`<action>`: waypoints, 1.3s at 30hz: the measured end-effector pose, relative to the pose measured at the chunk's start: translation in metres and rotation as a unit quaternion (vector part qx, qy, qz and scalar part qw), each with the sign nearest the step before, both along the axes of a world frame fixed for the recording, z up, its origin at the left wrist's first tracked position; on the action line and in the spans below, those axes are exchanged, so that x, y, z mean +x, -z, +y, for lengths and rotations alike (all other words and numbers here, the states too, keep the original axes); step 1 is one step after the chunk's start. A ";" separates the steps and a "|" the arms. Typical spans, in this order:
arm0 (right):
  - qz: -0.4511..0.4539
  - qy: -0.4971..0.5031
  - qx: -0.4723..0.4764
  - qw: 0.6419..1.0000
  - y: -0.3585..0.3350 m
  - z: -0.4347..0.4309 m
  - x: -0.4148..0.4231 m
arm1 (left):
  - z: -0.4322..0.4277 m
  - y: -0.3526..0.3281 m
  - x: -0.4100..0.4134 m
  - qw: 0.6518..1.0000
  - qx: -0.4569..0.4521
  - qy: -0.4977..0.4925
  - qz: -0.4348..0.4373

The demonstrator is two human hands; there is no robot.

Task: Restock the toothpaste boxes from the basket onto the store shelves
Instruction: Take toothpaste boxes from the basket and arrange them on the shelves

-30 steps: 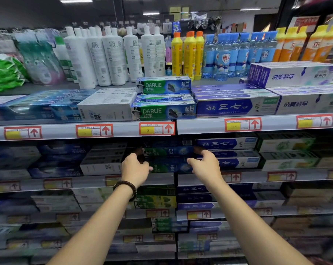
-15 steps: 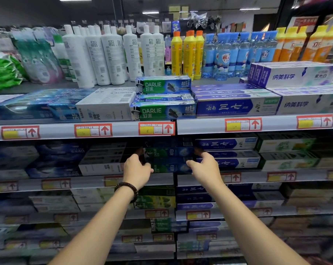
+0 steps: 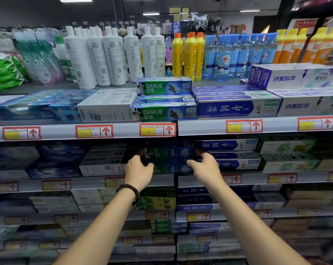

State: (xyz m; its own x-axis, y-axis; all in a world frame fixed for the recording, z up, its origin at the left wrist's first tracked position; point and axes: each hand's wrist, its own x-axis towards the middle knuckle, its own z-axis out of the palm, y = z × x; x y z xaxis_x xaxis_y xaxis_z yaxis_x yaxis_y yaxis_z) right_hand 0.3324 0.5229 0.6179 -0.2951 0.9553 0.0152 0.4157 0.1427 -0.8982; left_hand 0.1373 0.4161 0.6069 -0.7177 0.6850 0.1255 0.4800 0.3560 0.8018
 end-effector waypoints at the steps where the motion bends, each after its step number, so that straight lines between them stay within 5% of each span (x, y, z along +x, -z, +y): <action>1: -0.002 0.002 0.000 1.000 0.001 0.000 0.000 | 0.000 0.001 0.000 1.000 0.001 0.003 -0.001; 19: 0.007 0.003 0.049 0.999 0.002 -0.011 0.009 | -0.005 0.005 -0.007 1.000 -0.002 0.006 0.004; 39: 0.077 -0.029 0.061 0.995 0.008 -0.070 0.005 | -0.060 0.014 -0.004 0.994 0.095 0.037 -0.044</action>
